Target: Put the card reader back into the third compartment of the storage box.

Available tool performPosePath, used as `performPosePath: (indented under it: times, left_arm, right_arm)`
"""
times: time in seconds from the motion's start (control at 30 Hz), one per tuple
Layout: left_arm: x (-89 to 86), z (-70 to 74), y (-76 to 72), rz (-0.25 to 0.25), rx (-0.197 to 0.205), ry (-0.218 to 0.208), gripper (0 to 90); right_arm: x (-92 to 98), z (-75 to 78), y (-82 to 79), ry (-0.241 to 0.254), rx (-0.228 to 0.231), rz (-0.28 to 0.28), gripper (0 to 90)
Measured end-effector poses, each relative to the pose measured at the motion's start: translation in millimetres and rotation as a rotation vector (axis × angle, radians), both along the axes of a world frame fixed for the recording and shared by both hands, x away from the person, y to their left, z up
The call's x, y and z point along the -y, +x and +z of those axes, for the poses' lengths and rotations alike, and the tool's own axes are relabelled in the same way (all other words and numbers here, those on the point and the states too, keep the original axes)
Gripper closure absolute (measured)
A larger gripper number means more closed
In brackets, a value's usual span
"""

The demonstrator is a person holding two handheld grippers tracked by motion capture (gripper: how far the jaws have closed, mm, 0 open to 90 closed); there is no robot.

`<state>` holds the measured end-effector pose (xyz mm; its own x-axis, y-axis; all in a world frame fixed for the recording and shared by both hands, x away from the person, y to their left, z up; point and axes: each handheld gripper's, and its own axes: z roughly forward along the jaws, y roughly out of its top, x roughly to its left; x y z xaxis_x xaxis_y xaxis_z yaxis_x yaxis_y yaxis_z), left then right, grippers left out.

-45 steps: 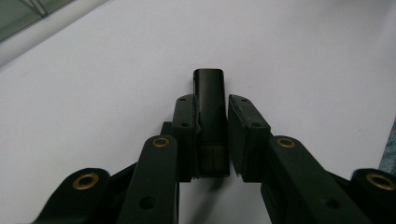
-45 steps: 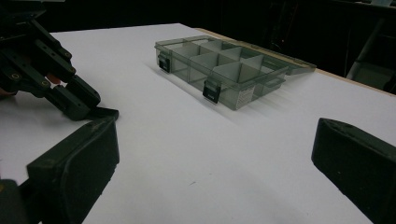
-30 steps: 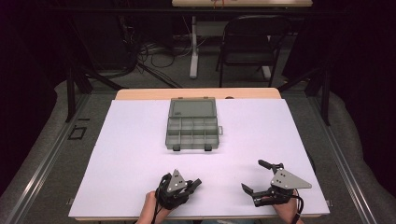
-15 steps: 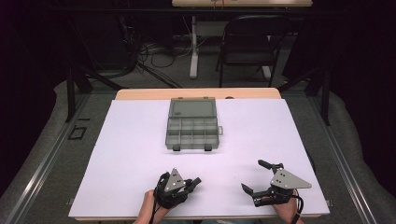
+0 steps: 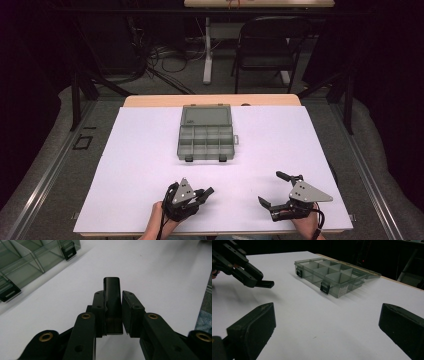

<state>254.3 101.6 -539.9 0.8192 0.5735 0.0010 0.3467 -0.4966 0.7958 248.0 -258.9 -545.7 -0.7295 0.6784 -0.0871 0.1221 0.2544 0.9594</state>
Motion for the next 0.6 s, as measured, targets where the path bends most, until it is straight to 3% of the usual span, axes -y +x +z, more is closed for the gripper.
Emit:
performPosePath:
  times: [0.6]
  left_arm:
    - [-8.4, 14.6, 8.3, 0.004, 0.043, -0.017, 73.4]
  right_arm:
    - [0.7, -0.9, 1.1, -0.007, -0.013, -0.005, 0.5]
